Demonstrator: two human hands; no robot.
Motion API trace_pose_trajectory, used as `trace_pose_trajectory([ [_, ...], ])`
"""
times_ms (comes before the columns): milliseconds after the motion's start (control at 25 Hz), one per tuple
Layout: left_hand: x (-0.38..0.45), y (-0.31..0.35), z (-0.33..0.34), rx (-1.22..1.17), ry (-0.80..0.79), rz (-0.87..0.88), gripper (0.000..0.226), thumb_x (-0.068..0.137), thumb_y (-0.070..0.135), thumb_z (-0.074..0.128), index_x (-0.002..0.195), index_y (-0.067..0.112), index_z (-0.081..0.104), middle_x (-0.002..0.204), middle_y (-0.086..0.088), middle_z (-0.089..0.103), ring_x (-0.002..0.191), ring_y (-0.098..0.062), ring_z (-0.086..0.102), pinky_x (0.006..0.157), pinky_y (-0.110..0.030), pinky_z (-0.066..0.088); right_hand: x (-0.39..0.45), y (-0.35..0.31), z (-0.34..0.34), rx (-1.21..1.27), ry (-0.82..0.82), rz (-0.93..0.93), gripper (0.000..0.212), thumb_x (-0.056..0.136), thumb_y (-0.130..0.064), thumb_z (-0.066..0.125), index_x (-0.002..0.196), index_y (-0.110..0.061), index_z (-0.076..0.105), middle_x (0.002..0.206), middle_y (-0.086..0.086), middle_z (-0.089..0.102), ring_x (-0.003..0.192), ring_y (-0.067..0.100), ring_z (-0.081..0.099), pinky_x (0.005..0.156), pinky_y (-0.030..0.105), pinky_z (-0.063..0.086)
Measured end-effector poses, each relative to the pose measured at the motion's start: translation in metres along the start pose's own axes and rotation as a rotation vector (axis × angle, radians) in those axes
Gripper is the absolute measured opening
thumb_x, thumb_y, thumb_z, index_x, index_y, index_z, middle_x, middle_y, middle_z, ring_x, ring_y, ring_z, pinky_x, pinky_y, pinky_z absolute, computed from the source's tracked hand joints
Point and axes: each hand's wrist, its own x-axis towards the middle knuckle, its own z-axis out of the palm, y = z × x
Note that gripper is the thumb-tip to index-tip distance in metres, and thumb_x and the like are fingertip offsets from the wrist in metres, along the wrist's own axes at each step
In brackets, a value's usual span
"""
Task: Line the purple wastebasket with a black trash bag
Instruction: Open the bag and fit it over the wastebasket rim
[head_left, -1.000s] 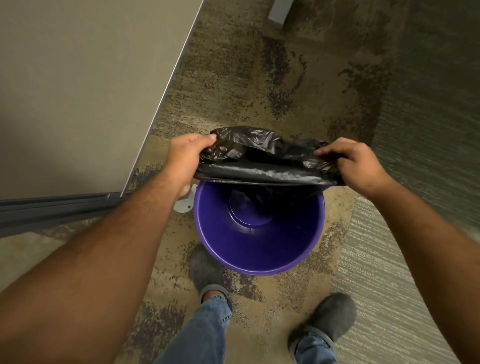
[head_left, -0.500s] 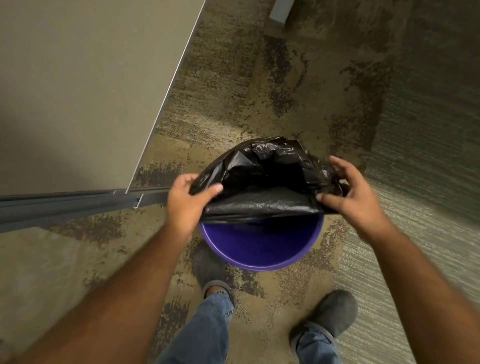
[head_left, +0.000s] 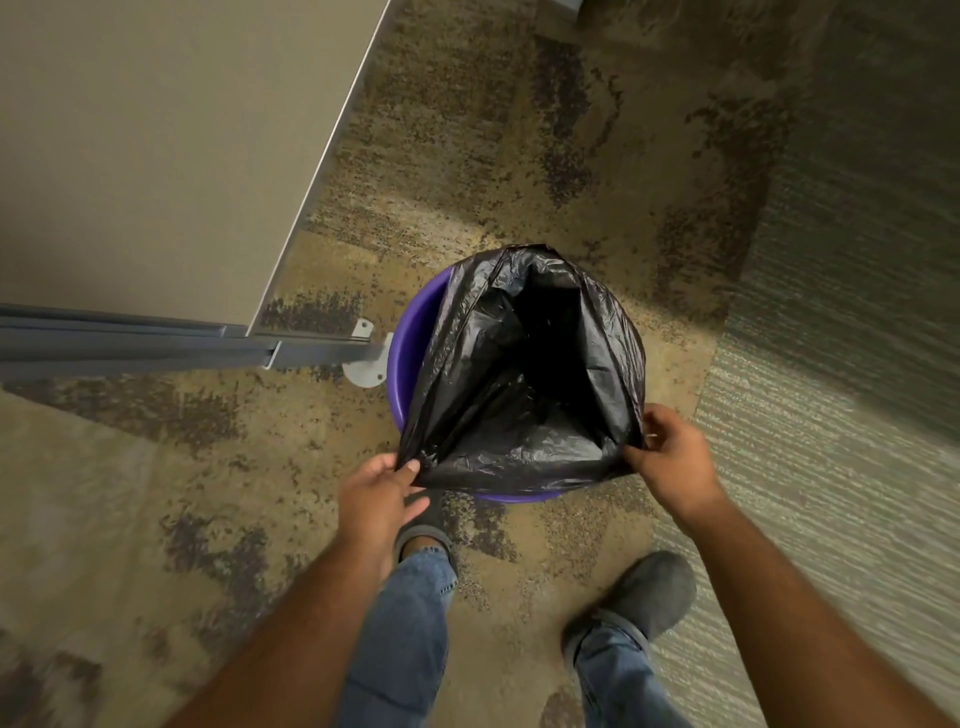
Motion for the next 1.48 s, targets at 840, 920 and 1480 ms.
trace_pose_trajectory([
  [840, 0.012, -0.008, -0.016, -0.132, -0.044, -0.313, 0.018, 0.110, 0.000, 0.047, 0.112, 0.003, 0.064, 0.095, -0.023, 0.081, 0.078, -0.027, 0.082, 0.056, -0.028, 0.066, 0.022, -0.001, 0.001, 0.141, -0.313, 0.588, 0.015, 0.102, 0.007, 0.057, 0.104, 0.000, 0.069, 0.087, 0.020, 0.077, 0.071, 0.025, 0.076, 0.050, 0.027, 0.063],
  [920, 0.007, -0.011, -0.015, -0.225, -0.111, -0.379, 0.019, 0.110, 0.000, 0.047, 0.120, -0.001, 0.063, 0.106, -0.027, 0.080, 0.089, -0.032, 0.081, 0.066, -0.031, 0.068, 0.019, -0.002, -0.007, 0.150, -0.382, 0.609, 0.016, 0.103, 0.005, 0.057, 0.113, -0.001, 0.068, 0.087, 0.023, 0.081, 0.073, 0.031, 0.080, 0.054, 0.032, 0.066],
  [1480, 0.021, -0.015, 0.017, -0.182, 0.046, -0.176, 0.021, 0.110, 0.008, 0.050, 0.102, 0.021, 0.064, 0.095, -0.011, 0.076, 0.066, -0.011, 0.066, 0.059, -0.025, 0.057, 0.030, 0.000, 0.037, 0.143, -0.037, 0.399, 0.026, 0.098, 0.010, 0.061, 0.093, -0.015, 0.066, 0.100, 0.013, 0.076, 0.095, 0.030, 0.074, 0.085, 0.046, 0.064],
])
